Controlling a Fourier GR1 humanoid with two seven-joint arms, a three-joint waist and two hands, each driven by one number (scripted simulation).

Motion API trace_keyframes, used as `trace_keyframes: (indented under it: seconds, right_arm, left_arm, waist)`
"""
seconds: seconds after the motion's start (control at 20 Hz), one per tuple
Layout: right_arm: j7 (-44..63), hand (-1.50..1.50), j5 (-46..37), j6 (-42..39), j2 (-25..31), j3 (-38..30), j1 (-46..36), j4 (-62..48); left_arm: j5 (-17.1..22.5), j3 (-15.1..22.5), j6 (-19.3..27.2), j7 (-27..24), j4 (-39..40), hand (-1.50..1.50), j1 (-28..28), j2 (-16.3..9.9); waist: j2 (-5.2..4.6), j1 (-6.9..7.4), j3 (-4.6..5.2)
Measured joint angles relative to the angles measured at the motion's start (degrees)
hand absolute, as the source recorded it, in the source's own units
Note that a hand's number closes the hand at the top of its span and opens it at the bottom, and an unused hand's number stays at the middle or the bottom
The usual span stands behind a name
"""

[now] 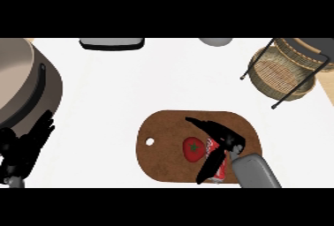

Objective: Pick the tomato from the cutting board and place it in the tiered basket

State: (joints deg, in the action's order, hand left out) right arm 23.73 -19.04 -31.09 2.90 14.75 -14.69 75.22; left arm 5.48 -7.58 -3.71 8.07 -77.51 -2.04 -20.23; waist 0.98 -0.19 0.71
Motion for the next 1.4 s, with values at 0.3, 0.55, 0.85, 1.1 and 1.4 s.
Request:
trace_keyframes:
  seconds: [0.3,0.55,0.85,1.1,1.4]
  right_arm:
    - [-5.5,1.50,-1.9,1.7,0.0,0.9,0.3,-0.8]
    - [-9.4,1.50,-2.9,6.1,-0.9,1.6,1.0,-0.6]
    - [-2.1,1.50,-3.3,12.6,-2.2,-0.6,-2.4,0.5]
    - [12.8,1.50,-13.7,25.5,-1.0,-5.8,-11.0,-4.4]
    - [31.0,1.50,-27.7,36.3,1.1,-8.9,-22.8,-10.5]
  left_arm:
    - [-0.4,-0.3,-0.3,0.2,-1.3,0.00,-1.2,0.4]
    - [-0.7,-0.8,-0.8,1.2,-1.7,0.00,-0.9,0.7]
    - [-2.1,-0.5,-0.5,1.1,-2.0,0.00,-0.4,1.9]
    - [-2.2,-0.1,-1.1,0.8,-2.3,0.00,0.2,1.6]
    - [-2.7,1.0,-1.8,0.9,-2.5,0.00,1.7,1.5]
  waist:
    - [0.06,0.05,0.08]
    - [-0.16,0.06,-0.12]
    - [-0.81,0.97,-0.52]
    - [-1.67,2.87,-0.05]
    - [-2.23,5.33,0.15]
